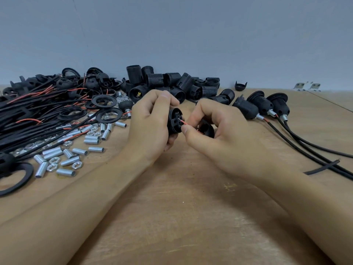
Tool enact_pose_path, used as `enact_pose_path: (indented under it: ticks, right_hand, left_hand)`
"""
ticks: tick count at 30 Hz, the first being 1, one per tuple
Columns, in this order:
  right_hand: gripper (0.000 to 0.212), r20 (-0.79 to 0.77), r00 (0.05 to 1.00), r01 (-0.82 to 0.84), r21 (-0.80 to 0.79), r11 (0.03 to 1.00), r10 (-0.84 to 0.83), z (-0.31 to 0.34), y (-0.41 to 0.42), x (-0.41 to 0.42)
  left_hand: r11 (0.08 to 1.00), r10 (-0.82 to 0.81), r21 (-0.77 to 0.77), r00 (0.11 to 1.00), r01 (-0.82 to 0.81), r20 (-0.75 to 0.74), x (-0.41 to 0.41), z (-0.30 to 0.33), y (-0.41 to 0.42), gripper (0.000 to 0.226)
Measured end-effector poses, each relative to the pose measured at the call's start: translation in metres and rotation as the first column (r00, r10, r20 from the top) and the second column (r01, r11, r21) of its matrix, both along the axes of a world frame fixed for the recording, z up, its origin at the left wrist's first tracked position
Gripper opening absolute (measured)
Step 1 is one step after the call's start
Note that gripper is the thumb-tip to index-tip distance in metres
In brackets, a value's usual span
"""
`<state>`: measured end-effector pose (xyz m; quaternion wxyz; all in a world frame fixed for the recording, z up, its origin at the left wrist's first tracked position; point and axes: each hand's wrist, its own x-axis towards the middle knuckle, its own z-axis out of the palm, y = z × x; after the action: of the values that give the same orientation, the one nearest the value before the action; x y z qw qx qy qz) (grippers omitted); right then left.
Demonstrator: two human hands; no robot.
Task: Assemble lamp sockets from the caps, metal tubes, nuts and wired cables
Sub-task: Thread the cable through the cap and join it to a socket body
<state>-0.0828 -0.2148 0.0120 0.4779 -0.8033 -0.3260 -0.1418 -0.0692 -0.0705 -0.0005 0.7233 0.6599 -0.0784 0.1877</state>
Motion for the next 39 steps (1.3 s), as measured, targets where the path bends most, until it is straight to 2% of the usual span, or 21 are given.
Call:
enact_pose_path:
  ticks: [5,10,16,25,31,39]
  right_hand:
    - [0.016,0.073,0.997,0.042,-0.08,0.996,-0.036,0.0018,-0.0011,-0.0008]
    - [0.016,0.056,0.998,0.005,-0.046,0.999,-0.003,0.0004,-0.0008,-0.003]
    - [0.012,0.043,0.998,-0.037,-0.018,0.999,0.038,-0.0046,-0.001,-0.0023]
    - [0.016,0.056,0.998,0.044,-0.023,0.999,-0.043,-0.0045,0.0013,0.0023]
    - [0.021,-0.108,0.994,0.015,0.073,0.997,-0.007,-0.0033,0.0027,0.0026]
    - [0.021,-0.087,0.996,-0.016,0.005,1.0,0.017,0.0004,-0.0003,0.005]
  left_hand:
    - [0.999,0.022,0.031,1.0,-0.022,-0.004,-0.0005,-0.0003,-0.0019,0.028]
    - [0.998,-0.007,-0.07,0.992,-0.002,-0.128,-0.0023,-0.0015,-0.0035,0.028]
    - [0.988,-0.029,-0.155,0.984,0.001,-0.178,-0.0041,-0.0024,-0.0026,0.027]
    - [0.991,0.06,-0.119,0.995,-0.069,-0.076,0.0007,-0.0025,-0.0017,0.031]
    - [0.999,0.043,-0.025,0.998,-0.042,0.038,0.0003,-0.0024,-0.0002,0.029]
    - [0.996,0.047,0.074,0.994,-0.055,0.103,-0.0011,-0.0025,-0.0008,0.029]
